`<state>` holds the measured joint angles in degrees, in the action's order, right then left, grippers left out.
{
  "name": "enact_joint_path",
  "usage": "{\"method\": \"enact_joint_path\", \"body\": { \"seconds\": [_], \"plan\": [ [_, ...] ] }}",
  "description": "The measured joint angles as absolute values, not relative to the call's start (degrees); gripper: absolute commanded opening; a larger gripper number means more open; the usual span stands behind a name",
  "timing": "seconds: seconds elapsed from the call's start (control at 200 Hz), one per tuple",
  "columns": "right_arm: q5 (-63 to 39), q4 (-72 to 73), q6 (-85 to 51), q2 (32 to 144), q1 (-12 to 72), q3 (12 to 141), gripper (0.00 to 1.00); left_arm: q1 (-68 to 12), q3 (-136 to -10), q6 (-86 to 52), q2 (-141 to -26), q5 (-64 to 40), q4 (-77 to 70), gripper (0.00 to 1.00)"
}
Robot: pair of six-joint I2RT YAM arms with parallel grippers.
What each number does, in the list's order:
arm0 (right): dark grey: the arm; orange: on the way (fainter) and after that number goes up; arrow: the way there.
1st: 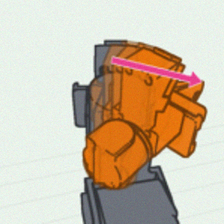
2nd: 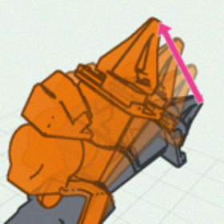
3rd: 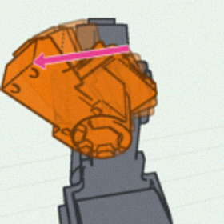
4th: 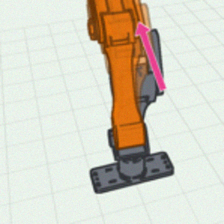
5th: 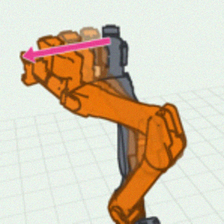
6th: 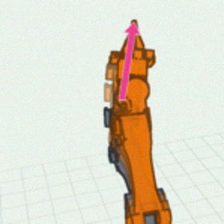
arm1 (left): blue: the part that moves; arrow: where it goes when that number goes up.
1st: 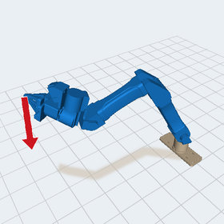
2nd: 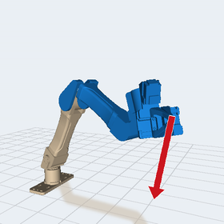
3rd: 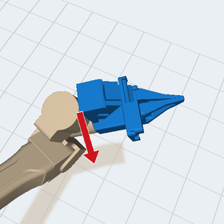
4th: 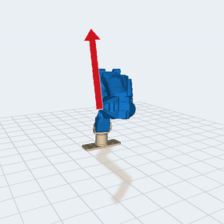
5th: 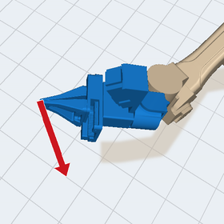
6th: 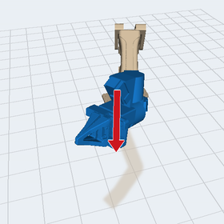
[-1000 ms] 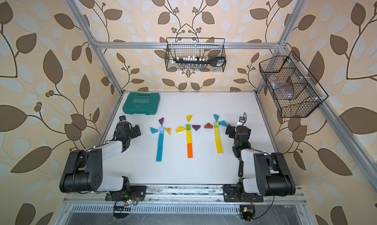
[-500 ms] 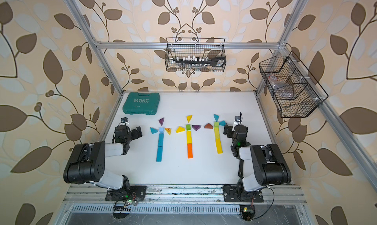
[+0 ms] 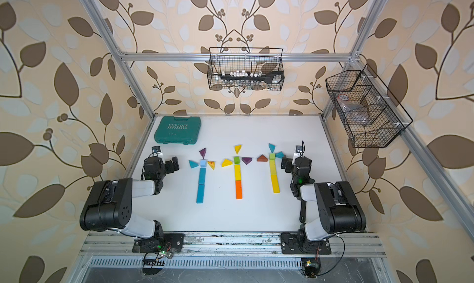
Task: Assemble a small pinwheel with building blocks
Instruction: Reset both arms
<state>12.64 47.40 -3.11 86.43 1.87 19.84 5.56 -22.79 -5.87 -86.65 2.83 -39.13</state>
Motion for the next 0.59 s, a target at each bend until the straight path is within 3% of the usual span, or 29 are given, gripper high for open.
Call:
{"method": "enact_joint_path", "body": {
  "seconds": [0.595],
  "plan": [
    [14.0,43.4,-2.4,84.8,3.2,20.9,1.0,5.3,-23.1,-4.9,-84.8,1.9,-35.8,0.99]
  ]
}}
